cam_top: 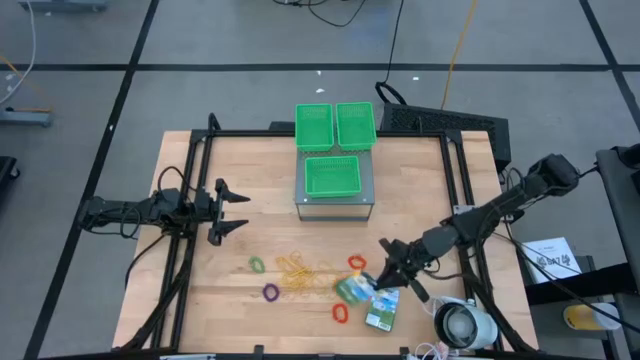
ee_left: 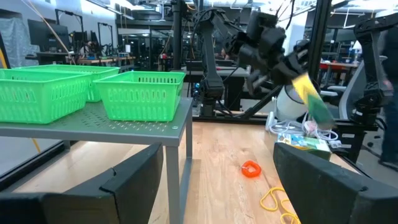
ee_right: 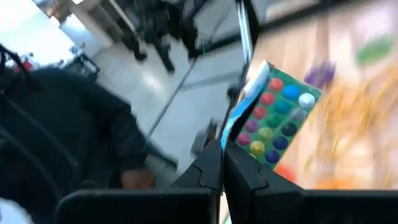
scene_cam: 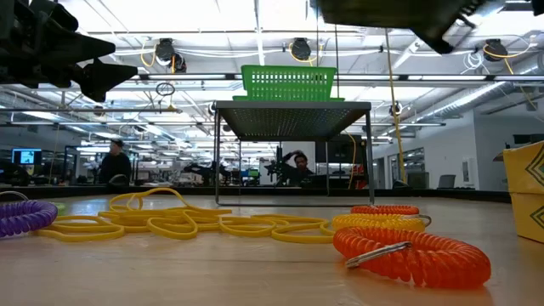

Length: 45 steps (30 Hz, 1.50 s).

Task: Pick & Place Office Desk Supplies
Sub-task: Put the crayon box into the bottom green bin on the shelf

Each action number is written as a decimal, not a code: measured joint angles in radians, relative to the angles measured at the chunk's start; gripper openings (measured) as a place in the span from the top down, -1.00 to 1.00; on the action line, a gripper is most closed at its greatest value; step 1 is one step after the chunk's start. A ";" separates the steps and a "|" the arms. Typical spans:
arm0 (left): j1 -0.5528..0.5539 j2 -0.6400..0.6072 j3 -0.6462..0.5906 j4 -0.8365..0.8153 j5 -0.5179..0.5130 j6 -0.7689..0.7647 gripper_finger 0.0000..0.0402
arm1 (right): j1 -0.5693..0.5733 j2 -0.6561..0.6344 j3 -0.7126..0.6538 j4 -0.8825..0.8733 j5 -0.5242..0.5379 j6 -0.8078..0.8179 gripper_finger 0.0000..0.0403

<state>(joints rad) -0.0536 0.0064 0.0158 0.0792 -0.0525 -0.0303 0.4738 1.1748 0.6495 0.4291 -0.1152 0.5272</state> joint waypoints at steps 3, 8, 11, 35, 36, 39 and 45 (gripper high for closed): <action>0.000 0.000 0.000 0.000 0.000 0.000 -0.54 | -0.038 0.000 0.000 0.080 0.011 -0.073 1.00; 0.000 0.000 0.000 0.000 0.000 0.000 -0.54 | -0.121 0.000 0.008 0.149 -0.027 -0.179 1.00; 0.000 0.000 0.000 0.000 0.000 0.000 -0.54 | -0.193 0.000 0.042 0.140 -0.048 -0.206 1.00; 0.000 0.000 0.000 0.000 0.000 0.000 -0.54 | -0.656 0.155 0.457 -0.251 0.013 -0.178 1.00; 0.000 0.000 0.000 0.000 0.000 0.000 -0.54 | -0.660 0.151 0.457 -0.258 0.021 -0.172 1.00; 0.000 0.000 0.000 0.000 0.000 0.000 -0.54 | -0.664 0.142 0.457 -0.291 0.054 -0.149 1.00; 0.000 0.000 0.000 0.000 0.000 0.000 -0.54 | -0.654 0.137 0.457 -0.339 0.064 -0.092 1.00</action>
<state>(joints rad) -0.0537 0.0063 0.0157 0.0788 -0.0521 -0.0303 -0.1802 1.3121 1.1061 0.0902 -0.0516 0.4356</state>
